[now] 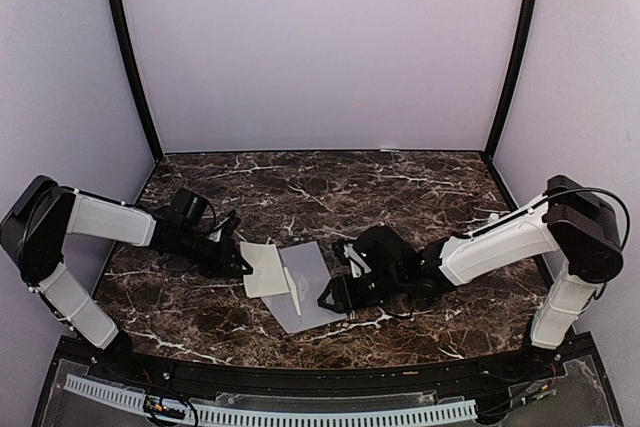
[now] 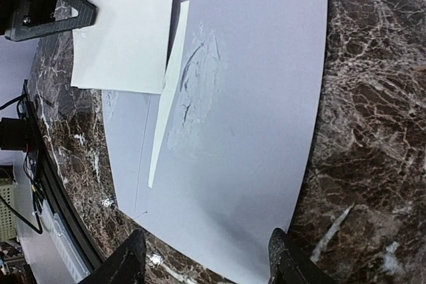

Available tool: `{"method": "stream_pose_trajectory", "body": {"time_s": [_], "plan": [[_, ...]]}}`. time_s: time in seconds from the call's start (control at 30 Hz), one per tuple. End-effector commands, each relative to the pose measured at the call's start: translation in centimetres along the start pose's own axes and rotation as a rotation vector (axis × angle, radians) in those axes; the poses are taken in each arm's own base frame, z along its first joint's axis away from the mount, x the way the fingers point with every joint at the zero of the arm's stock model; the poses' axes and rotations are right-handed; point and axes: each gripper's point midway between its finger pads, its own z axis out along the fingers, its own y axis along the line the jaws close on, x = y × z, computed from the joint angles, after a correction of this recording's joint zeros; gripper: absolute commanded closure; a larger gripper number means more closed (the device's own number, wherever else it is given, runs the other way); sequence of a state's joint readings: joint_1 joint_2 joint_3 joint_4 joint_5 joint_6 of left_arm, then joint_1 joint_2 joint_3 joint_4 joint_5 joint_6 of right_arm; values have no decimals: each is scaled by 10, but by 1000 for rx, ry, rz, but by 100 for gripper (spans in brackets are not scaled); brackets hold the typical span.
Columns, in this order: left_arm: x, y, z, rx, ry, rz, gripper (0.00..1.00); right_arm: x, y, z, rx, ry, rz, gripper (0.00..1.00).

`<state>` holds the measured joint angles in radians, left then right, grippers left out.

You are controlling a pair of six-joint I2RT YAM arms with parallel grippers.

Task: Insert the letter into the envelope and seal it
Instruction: Place the letter in the envelope.

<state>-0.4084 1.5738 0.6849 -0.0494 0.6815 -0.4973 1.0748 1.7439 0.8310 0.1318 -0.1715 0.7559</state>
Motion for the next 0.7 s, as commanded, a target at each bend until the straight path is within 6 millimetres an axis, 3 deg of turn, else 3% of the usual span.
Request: {"method": "stream_pose_trajectory", "body": {"time_s": [0.0, 0.13, 0.2, 0.53, 0.67], "plan": [[-14, -20, -12, 33, -36, 81, 100, -12, 19, -24, -24, -67, -2, 40], [-21, -36, -33, 24, -87, 89, 100, -22, 18, -38, 14, -111, -15, 38], [-16, -39, -38, 19, -72, 41, 100, -26, 17, -39, 31, -121, -23, 37], [9, -51, -52, 86, -42, -154, 100, -33, 6, -22, 99, -121, -20, 36], [24, -49, -47, 120, 5, -223, 100, -30, 2, -16, 107, -114, -9, 36]]}}
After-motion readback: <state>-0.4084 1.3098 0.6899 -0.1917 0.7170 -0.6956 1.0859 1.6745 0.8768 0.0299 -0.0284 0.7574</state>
